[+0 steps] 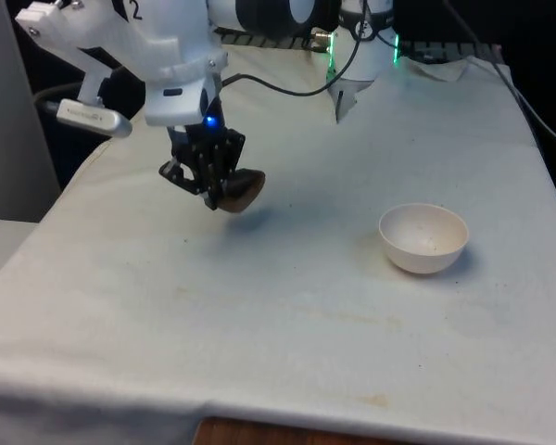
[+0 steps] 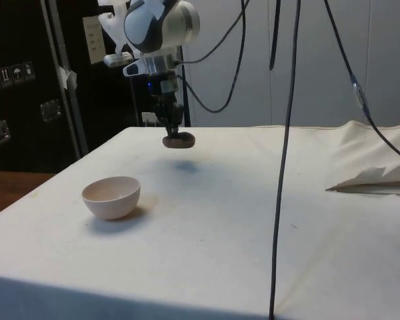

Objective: Pour the coffee beans from the cup into the bowl.

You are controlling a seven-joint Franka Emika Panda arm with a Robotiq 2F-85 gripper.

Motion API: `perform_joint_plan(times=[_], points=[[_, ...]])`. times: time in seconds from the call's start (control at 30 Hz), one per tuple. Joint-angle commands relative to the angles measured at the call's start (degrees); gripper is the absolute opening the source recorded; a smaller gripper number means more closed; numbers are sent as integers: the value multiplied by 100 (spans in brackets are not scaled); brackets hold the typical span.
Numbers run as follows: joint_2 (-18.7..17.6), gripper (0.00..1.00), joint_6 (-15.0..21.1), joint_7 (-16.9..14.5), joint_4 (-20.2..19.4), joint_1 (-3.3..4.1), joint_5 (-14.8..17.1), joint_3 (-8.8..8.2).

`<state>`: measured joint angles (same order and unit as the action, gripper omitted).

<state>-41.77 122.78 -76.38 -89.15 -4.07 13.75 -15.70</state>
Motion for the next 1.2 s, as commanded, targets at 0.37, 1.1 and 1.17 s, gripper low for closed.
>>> perform_joint_plan(times=[0.37,1.1,1.17], points=[[561,0,138,52,-739,103,-17,-23],[1140,0,63,430,-1438,126,34,-46],[1146,0,57,453,-1438,126,40,-52]])
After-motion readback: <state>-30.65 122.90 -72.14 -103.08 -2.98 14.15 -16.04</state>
